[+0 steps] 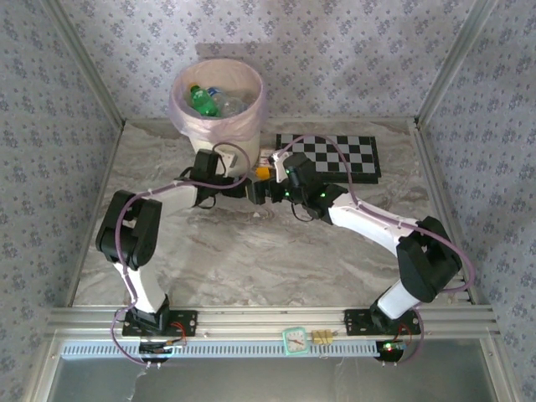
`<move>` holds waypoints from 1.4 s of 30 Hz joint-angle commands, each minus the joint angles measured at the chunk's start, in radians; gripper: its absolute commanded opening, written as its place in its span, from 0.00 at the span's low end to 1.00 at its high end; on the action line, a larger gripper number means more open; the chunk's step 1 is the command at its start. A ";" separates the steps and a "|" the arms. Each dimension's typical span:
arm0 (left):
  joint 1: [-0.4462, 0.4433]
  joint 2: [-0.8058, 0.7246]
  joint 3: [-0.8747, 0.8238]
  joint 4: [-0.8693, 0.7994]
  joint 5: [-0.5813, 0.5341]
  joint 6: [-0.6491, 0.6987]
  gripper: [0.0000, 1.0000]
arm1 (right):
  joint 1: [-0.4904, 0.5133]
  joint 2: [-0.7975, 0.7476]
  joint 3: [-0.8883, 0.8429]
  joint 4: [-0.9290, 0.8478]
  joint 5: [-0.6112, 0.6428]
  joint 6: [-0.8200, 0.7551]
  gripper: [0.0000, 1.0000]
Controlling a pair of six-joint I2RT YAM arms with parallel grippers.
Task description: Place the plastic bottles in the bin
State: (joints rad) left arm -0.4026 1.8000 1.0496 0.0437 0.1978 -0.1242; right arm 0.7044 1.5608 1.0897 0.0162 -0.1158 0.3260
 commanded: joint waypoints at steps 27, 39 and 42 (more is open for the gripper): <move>-0.105 0.108 0.140 -0.140 -0.053 0.067 0.97 | -0.030 -0.104 -0.085 0.003 0.057 0.038 1.00; -0.117 0.086 0.104 -0.117 -0.024 0.059 0.60 | -0.037 -0.113 -0.094 0.004 0.079 0.050 1.00; -0.131 0.038 0.070 -0.104 -0.025 0.050 0.55 | -0.044 -0.120 -0.099 0.003 0.090 0.053 1.00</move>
State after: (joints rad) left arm -0.5137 1.9018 1.1496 -0.0677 0.1608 -0.0780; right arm 0.6731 1.4746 1.0016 0.0147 -0.0612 0.3531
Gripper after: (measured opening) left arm 0.564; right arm 0.998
